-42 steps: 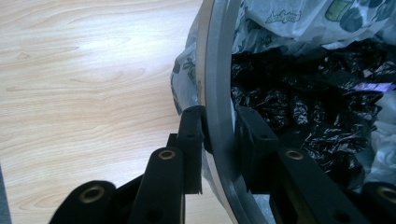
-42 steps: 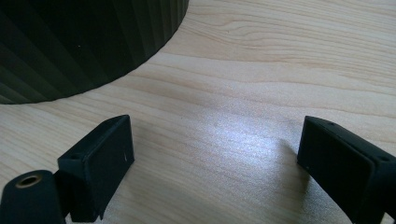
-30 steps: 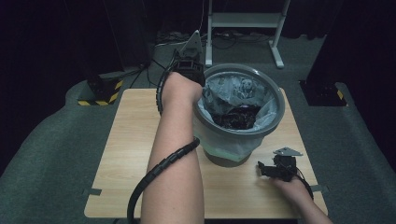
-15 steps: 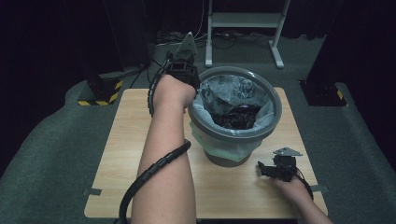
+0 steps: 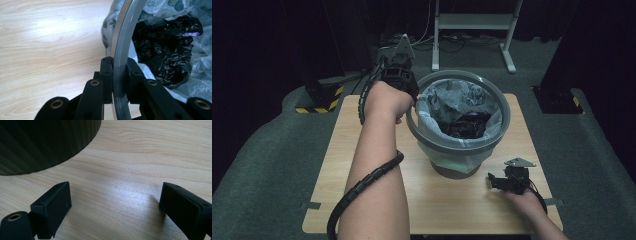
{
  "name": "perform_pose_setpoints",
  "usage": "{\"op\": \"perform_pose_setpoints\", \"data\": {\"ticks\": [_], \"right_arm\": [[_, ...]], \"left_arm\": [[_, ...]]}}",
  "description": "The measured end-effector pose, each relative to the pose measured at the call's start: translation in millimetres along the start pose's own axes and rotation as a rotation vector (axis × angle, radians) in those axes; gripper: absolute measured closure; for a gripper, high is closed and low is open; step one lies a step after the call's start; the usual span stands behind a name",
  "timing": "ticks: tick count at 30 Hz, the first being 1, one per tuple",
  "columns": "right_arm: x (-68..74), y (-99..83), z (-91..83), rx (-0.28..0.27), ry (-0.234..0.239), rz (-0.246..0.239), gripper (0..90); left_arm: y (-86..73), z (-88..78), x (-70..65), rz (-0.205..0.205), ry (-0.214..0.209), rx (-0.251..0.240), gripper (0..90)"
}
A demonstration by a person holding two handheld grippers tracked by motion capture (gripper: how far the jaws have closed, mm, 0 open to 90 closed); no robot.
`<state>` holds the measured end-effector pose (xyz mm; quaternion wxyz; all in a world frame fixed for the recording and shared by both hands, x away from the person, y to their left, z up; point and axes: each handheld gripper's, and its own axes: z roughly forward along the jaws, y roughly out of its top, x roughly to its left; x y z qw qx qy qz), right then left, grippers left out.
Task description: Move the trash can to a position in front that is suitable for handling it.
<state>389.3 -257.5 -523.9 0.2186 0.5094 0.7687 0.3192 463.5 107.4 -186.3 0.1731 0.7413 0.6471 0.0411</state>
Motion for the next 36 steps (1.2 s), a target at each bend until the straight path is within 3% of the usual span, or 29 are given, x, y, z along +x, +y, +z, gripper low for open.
{"op": "perform_pose_setpoints", "data": {"ticks": [6,15,31,36], "right_arm": [[-0.1,-0.1,0.0,-0.001,-0.001,0.000,10.1],[0.1,-0.1,0.0,-0.001,-0.002,0.001,10.1],[0.1,0.2,0.2,0.000,0.000,0.000,10.0],[0.2,0.2,0.2,0.000,-0.001,0.000,10.0]], "left_arm": [[-6.8,-4.0,15.8,-0.008,-0.019,0.007,78.2],[-12.9,-9.9,38.6,-0.019,0.004,-0.002,78.2],[-23.1,-7.3,70.9,-0.062,-0.017,-0.008,78.2],[-28.5,-9.0,83.9,-0.065,-0.004,-0.006,78.2]]}}
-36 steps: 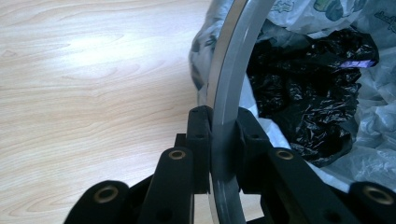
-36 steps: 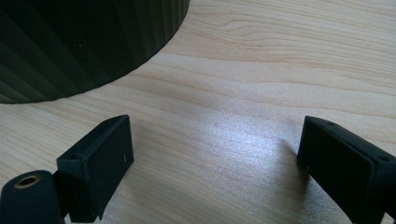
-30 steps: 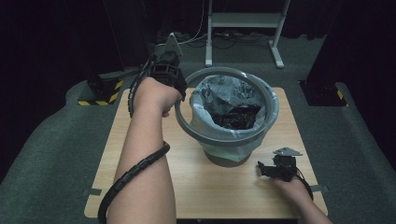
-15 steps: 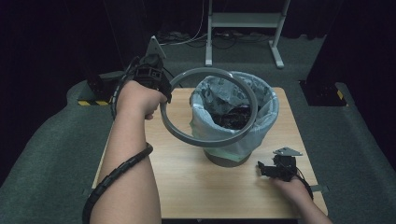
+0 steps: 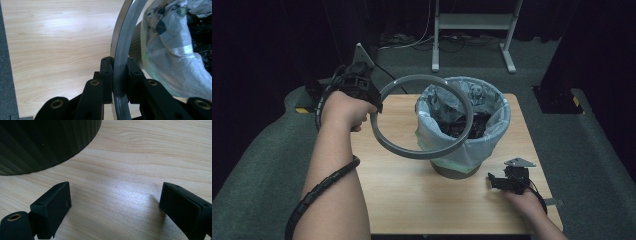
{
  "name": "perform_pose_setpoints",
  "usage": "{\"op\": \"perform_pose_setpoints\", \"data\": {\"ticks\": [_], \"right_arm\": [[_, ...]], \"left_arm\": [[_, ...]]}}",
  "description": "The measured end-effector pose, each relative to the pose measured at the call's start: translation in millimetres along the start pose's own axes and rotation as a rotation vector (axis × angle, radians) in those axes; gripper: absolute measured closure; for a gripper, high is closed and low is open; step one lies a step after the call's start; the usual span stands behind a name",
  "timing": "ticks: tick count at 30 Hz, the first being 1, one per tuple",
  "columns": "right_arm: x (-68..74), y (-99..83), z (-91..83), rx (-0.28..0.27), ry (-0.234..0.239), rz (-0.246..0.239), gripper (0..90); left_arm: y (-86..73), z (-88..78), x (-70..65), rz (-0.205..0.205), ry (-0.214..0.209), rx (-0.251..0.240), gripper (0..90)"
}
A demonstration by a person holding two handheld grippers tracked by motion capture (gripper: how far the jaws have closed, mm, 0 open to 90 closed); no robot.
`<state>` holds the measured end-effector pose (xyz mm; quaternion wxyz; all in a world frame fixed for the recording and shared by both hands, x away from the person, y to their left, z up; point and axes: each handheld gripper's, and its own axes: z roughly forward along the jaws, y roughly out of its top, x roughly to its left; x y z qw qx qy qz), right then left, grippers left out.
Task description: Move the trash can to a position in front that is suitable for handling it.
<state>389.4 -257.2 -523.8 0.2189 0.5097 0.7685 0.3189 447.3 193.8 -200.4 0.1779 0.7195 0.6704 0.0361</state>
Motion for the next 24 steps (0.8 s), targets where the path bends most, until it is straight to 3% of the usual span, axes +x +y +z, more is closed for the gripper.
{"op": "perform_pose_setpoints", "data": {"ticks": [24], "right_arm": [[-0.4,0.2,0.2,-0.001,0.001,-0.005,9.9]], "left_arm": [[-22.2,-11.8,59.9,-0.066,0.030,-0.028,78.1]]}}
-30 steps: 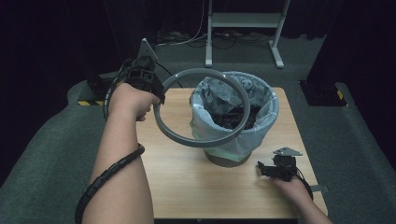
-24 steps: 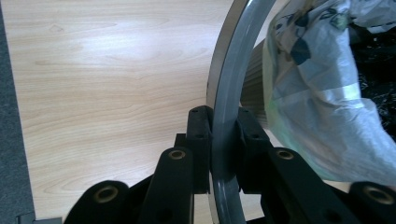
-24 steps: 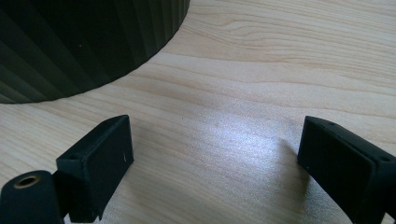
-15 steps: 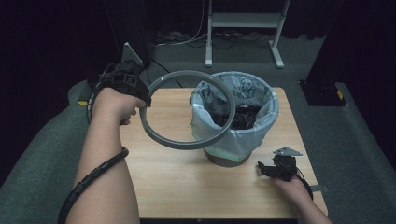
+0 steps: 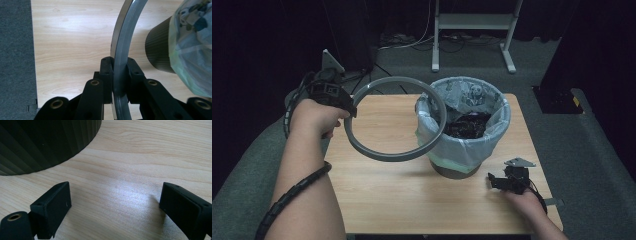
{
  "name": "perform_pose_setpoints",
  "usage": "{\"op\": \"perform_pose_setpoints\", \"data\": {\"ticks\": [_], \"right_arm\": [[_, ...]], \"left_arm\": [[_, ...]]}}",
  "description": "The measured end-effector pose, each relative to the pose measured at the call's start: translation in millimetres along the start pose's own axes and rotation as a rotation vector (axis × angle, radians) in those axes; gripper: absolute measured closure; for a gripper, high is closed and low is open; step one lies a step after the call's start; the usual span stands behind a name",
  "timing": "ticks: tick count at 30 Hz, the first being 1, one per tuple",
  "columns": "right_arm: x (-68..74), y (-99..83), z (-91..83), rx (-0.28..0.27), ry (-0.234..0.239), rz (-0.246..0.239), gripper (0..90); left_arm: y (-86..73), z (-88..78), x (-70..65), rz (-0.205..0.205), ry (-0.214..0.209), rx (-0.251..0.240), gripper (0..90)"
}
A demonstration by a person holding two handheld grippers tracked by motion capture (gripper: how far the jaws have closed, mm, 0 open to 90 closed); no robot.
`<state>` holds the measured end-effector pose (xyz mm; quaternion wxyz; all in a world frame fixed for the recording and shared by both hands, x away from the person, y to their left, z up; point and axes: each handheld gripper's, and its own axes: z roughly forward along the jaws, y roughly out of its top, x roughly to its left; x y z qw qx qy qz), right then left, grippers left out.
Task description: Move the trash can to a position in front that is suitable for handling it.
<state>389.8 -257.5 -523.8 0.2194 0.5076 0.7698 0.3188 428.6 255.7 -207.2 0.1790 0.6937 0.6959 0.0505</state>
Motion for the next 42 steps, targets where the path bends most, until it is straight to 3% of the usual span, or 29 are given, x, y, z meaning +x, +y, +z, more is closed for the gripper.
{"op": "perform_pose_setpoints", "data": {"ticks": [10,42], "right_arm": [[0.4,-0.1,-0.1,0.001,0.000,0.004,9.9],[0.3,-0.6,-0.1,-0.002,-0.001,0.002,10.0]], "left_arm": [[-8.5,4.3,21.7,-0.023,0.001,-0.005,78.1],[-24.4,2.7,62.8,-0.072,0.000,-0.033,78.2]]}}
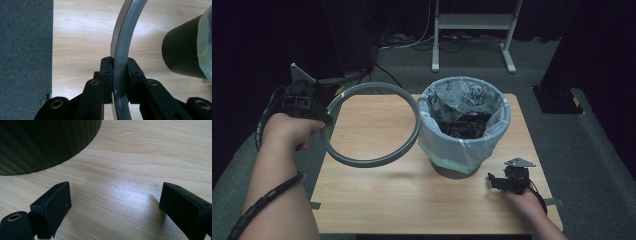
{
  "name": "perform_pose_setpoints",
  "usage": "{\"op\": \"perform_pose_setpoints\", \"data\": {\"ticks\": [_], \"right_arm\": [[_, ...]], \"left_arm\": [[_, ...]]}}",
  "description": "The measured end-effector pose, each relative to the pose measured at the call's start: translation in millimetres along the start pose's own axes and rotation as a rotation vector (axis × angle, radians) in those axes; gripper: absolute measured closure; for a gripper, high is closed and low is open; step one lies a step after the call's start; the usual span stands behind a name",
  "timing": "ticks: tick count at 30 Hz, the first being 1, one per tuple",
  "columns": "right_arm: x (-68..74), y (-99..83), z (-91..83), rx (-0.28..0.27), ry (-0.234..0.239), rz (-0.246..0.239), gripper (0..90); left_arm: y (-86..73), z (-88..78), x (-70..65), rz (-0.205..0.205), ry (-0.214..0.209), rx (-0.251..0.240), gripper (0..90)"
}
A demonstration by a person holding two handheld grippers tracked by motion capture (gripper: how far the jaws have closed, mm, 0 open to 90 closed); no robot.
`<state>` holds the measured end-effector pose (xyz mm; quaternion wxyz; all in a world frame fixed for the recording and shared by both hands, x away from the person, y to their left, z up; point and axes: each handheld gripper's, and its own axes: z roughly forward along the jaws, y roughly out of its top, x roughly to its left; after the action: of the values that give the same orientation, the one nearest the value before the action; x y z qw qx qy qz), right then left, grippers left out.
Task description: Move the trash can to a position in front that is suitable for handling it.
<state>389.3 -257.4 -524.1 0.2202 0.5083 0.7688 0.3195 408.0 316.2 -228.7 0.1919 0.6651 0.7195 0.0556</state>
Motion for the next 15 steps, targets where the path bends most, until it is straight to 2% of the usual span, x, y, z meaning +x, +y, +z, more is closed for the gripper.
{"op": "perform_pose_setpoints", "data": {"ticks": [5,15], "right_arm": [[0.4,-0.6,-0.4,-0.001,-0.002,0.003,10.0],[0.3,-0.6,-0.3,-0.003,-0.001,0.002,10.0]], "left_arm": [[-6.7,8.8,10.2,-0.010,0.005,0.024,78.2],[-13.9,20.4,19.4,-0.010,0.007,0.020,78.3]]}}
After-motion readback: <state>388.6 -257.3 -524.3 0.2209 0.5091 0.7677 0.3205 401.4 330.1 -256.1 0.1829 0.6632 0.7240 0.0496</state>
